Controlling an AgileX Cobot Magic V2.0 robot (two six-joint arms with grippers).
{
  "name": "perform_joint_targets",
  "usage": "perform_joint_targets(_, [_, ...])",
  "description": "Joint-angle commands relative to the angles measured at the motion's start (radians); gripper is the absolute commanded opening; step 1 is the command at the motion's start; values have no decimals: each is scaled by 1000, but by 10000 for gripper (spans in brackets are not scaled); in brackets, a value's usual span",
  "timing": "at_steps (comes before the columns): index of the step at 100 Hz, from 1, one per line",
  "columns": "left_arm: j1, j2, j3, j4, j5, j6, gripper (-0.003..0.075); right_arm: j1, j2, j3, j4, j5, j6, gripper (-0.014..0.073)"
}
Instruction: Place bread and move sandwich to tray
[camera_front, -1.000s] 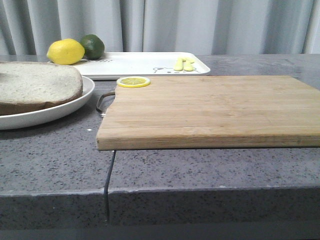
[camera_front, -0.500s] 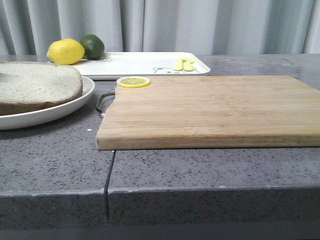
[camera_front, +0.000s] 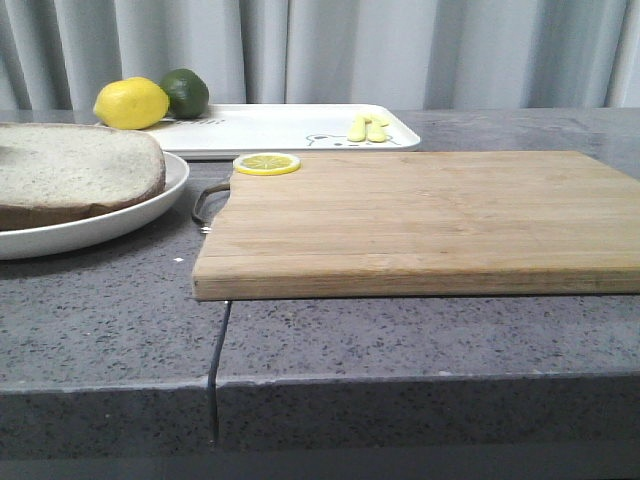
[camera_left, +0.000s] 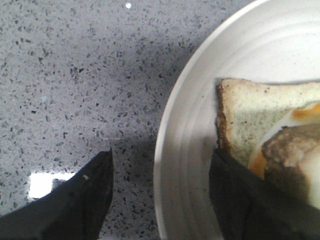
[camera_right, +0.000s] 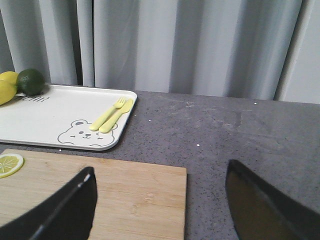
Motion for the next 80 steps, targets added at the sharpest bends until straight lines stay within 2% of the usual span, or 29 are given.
perform_joint_targets(1, [3, -28, -34, 10, -32, -9, 386, -4, 0, -27, -5, -66, -8, 542])
perform_joint_targets(30, [3, -28, -34, 3, -38, -9, 366, -4, 0, -27, -5, -66, -8, 542])
perform_joint_targets(80, [3, -28, -34, -35, -31, -9, 121, -4, 0, -27, -5, -66, -8, 542])
